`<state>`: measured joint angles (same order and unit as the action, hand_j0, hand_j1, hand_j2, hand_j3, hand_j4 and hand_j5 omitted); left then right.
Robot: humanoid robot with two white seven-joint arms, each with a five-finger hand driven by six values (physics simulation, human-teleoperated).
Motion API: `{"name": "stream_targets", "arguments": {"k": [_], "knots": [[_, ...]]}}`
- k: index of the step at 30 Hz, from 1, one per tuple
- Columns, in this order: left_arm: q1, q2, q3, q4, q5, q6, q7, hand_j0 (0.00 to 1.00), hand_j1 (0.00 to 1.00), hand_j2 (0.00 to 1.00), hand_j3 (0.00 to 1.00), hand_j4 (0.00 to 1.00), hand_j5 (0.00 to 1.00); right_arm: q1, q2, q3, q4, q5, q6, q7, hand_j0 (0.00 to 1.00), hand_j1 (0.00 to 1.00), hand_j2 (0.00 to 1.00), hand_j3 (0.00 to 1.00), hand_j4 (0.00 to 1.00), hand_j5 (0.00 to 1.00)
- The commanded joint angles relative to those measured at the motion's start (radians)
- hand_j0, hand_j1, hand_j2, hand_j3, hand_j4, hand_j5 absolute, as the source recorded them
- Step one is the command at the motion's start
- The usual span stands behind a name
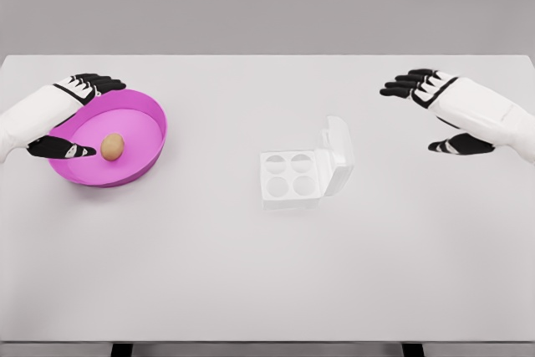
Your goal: Pack egg into the box and close the box lid
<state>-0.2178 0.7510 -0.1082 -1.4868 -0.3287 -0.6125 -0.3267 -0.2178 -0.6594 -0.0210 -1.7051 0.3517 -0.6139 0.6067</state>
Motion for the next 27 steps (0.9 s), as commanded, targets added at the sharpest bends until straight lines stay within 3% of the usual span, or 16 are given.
{"name": "stream_targets", "arguments": {"k": [1,5,7,8,9,11,13,14,16,18,21,24,27], "knots": [[-0.002,0.001,0.001,0.000,0.005,0.002,-0.003,1.00,1.00,1.00,1.00,1.00,1.00,0.000,-0.019,0.012,-0.007,-0.002,0.003,0.004,1.00,1.00,1.00,1.00,1.00,1.00],[-0.026,0.022,0.004,0.002,-0.026,0.002,-0.020,1.00,1.00,1.00,1.00,1.00,1.00,-0.002,-0.025,0.009,-0.015,0.012,0.003,0.004,1.00,1.00,1.00,1.00,1.00,1.00],[-0.061,0.025,0.002,0.011,-0.027,0.002,-0.145,1.00,1.00,1.00,1.00,1.00,1.00,0.006,-0.029,0.032,-0.010,0.006,0.003,0.004,1.00,1.00,1.00,1.00,1.00,1.00],[-0.084,0.025,0.004,0.016,-0.018,0.002,-0.248,1.00,1.00,1.00,1.00,1.00,1.00,-0.008,-0.054,0.107,0.013,0.006,0.003,0.004,1.00,1.00,1.00,1.00,1.00,1.00],[-0.115,0.024,0.002,0.026,-0.016,0.002,-0.284,1.00,1.00,1.00,1.00,1.00,1.00,-0.075,-0.055,0.156,0.067,0.000,0.003,0.004,1.00,1.00,1.00,1.00,1.00,1.00],[-0.184,0.014,-0.013,0.068,-0.012,0.002,-0.284,1.00,1.00,1.00,1.00,1.00,1.00,-0.107,-0.020,0.153,0.197,-0.146,0.003,0.004,1.00,1.00,1.00,1.00,1.00,1.00],[-0.227,0.011,-0.042,0.094,-0.012,0.002,-0.284,1.00,1.00,1.00,1.00,1.00,1.00,-0.097,-0.068,0.162,0.255,-0.145,0.003,0.004,1.00,1.00,1.00,1.00,1.00,1.00],[-0.271,0.011,-0.097,0.137,-0.012,0.002,-0.284,1.00,1.00,1.00,1.00,1.00,1.00,-0.075,-0.109,0.164,0.249,-0.090,0.003,0.004,1.00,1.00,1.00,1.00,1.00,1.00],[-0.360,-0.001,-0.202,0.226,-0.012,0.002,-0.284,1.00,1.00,1.00,1.00,1.00,1.00,-0.060,-0.111,0.162,0.246,0.001,0.003,0.004,1.00,1.00,1.00,1.00,1.00,1.00],[-0.403,-0.012,-0.291,0.264,-0.012,0.002,-0.284,1.00,1.00,1.00,1.00,1.00,1.00,-0.052,-0.100,0.162,0.211,0.001,0.003,0.004,1.00,1.00,1.00,1.00,1.00,1.00],[-0.413,-0.010,-0.301,0.270,-0.012,0.002,-0.284,1.00,1.00,1.00,1.00,1.00,1.00,0.034,-0.152,0.174,0.111,0.004,0.003,0.004,1.00,1.00,1.00,1.00,1.00,1.00],[-0.414,-0.010,-0.326,0.322,-0.015,0.002,-0.284,1.00,1.00,1.00,1.00,1.00,1.00,0.048,-0.171,0.185,0.102,0.004,0.003,0.004,1.00,1.00,1.00,1.00,1.00,1.00],[-0.416,0.001,-0.335,0.319,-0.029,0.002,-0.284,1.00,1.00,1.00,1.00,1.00,1.00,0.049,-0.174,0.187,0.104,0.004,0.003,0.004,1.00,1.00,1.00,1.00,1.00,1.00]]}}
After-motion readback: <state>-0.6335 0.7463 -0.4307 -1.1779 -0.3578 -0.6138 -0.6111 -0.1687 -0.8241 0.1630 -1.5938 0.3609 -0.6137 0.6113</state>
